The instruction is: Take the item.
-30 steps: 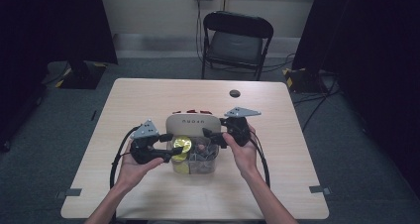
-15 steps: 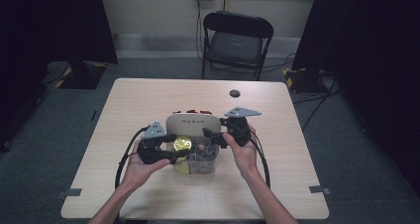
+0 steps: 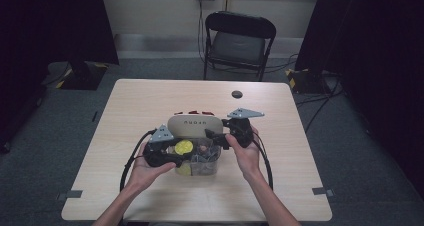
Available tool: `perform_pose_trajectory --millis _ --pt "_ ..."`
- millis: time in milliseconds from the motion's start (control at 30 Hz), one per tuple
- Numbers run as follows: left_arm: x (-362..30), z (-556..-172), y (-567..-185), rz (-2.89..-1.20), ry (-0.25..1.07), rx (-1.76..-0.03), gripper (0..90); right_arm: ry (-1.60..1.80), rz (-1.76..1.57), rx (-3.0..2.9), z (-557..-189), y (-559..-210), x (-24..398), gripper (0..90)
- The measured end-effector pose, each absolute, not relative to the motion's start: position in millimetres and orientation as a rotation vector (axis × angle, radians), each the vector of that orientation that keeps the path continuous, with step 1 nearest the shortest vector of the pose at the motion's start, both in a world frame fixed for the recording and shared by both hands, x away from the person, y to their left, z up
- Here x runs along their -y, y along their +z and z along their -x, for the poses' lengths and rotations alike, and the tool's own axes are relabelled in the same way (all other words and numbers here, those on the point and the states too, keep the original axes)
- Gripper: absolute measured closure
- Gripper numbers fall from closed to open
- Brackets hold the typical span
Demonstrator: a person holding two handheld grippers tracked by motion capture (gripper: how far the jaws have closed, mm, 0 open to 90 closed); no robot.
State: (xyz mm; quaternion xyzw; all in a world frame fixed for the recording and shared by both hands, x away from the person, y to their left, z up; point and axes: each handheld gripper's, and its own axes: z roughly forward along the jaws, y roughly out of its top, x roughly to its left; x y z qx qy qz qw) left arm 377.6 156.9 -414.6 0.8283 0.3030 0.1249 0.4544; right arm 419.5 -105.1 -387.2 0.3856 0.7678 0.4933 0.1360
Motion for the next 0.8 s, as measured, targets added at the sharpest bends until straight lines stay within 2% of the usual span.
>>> perform_pose_trajectory --millis 267,800 --pt "-159.4 -380.5 -416.7 -2.011 0.256 -0.759 35.1 1.427 -1.116 -2.225 -419.8 -387.3 105.4 23.0" --pt "-161.1 -380.8 -416.2 -2.012 0.258 -0.761 38.5 1.427 -1.123 -2.227 -420.0 -389.5 103.9 22.1"
